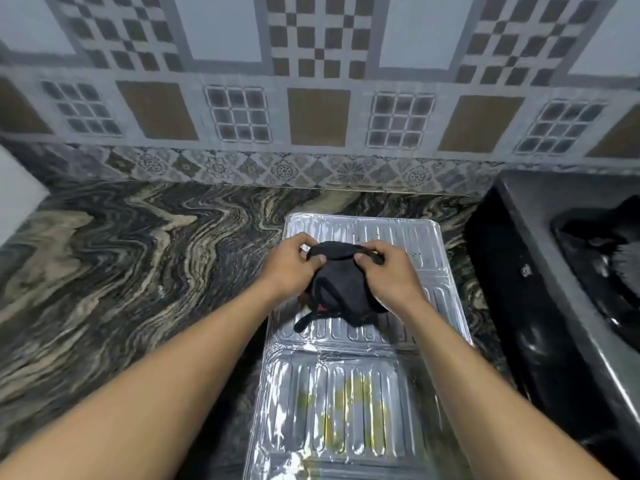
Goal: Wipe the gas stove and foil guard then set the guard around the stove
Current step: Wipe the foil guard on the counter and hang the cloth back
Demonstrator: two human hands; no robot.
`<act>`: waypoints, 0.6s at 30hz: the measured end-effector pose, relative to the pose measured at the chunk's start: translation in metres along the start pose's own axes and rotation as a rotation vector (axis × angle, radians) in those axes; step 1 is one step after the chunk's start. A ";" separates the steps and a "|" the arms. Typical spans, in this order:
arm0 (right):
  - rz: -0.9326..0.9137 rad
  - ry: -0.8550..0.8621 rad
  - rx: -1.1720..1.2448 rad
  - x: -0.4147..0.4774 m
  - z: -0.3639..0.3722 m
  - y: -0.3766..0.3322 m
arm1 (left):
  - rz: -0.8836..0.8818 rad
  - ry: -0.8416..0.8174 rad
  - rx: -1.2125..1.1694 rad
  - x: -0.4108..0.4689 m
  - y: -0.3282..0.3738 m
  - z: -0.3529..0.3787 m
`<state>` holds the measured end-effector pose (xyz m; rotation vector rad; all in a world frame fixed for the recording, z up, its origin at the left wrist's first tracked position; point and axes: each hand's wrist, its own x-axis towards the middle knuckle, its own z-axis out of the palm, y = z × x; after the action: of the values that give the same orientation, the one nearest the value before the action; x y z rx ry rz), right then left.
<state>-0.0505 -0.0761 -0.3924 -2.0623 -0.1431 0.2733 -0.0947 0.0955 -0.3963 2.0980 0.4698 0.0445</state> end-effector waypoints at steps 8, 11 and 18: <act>-0.087 0.069 -0.464 0.058 0.028 0.001 | 0.309 -0.229 0.679 0.073 -0.030 -0.043; -0.178 0.053 -0.656 0.060 0.044 -0.003 | 0.332 -0.474 0.987 0.100 -0.041 -0.058; -0.542 0.011 -1.034 0.032 0.068 0.001 | 0.375 -0.635 1.083 0.120 -0.053 -0.062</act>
<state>-0.0363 -0.0123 -0.4292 -2.9060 -0.9875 -0.2089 -0.0139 0.2123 -0.4244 3.0152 -0.4037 -0.7951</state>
